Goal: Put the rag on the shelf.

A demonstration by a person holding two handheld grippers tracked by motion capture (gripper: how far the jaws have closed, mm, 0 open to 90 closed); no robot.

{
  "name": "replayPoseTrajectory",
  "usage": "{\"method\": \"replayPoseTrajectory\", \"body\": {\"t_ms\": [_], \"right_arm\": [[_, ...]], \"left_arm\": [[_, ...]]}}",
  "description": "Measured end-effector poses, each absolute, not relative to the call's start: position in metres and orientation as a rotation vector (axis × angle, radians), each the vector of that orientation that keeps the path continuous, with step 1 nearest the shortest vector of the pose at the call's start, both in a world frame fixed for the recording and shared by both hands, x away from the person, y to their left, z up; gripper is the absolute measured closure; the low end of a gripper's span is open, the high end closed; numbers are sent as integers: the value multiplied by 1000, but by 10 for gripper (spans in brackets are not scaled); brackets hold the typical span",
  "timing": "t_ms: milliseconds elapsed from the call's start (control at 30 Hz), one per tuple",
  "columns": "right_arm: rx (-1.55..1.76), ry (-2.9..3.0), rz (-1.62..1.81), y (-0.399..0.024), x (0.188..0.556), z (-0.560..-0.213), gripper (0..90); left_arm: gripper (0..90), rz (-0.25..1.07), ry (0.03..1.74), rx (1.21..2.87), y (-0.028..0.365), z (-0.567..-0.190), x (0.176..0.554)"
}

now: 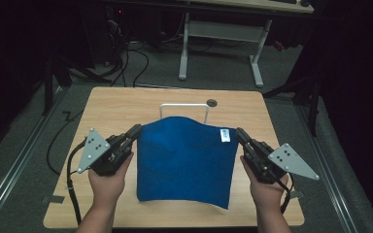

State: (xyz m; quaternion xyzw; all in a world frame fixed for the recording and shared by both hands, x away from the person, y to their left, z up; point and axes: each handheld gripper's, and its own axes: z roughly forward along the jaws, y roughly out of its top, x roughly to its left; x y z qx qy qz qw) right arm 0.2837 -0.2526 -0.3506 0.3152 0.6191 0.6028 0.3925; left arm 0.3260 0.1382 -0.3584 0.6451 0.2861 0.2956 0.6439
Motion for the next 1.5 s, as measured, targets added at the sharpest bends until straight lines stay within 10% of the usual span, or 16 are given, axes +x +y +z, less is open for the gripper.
{"method": "replayPoseTrajectory", "body": {"t_ms": [1500], "right_arm": [[948, 1621, 1290, -251, 487, -307, 895]], "left_arm": [[897, 896, 822, 1693, 130, -318, 529]]}}
